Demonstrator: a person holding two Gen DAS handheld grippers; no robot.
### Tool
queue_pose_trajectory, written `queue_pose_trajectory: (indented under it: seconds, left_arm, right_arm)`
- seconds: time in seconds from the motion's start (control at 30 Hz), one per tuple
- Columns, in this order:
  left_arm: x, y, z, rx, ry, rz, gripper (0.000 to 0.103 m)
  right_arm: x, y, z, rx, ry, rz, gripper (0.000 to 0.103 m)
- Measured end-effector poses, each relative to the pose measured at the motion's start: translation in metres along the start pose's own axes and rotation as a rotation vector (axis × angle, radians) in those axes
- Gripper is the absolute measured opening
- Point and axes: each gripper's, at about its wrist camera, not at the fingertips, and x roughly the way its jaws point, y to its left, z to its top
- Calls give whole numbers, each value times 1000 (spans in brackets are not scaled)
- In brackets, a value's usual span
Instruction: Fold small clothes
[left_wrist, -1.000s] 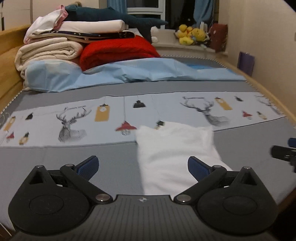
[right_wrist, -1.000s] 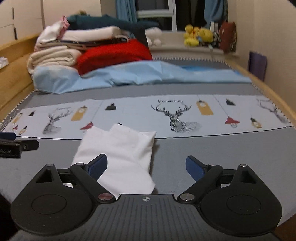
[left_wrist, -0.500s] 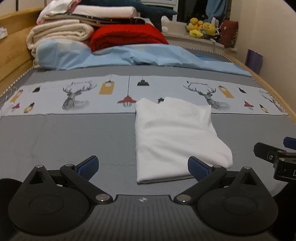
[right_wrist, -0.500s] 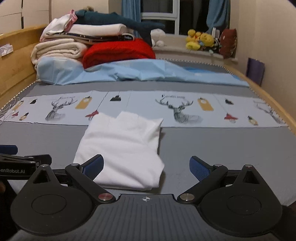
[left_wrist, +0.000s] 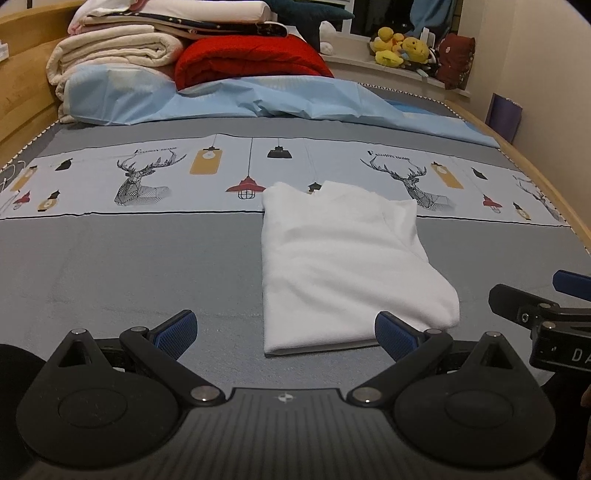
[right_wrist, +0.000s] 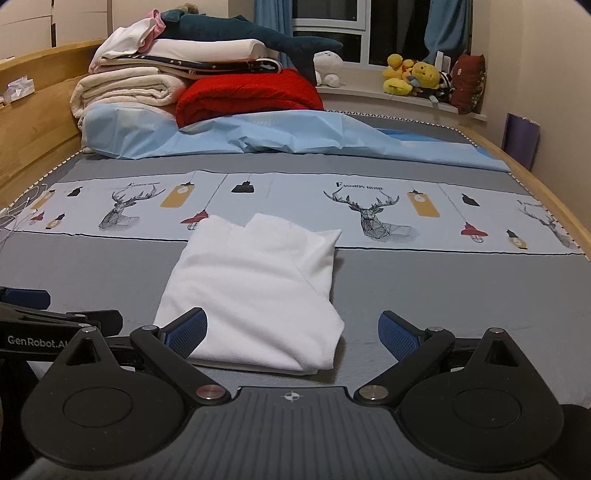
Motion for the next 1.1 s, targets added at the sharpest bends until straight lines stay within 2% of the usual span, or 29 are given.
queue_pose_trajectory:
  seconds: [1.1]
  left_arm:
    - [-1, -3, -1, 13, -11, -3, 102]
  right_arm:
    - [1, 4, 0, 5, -6, 4, 99]
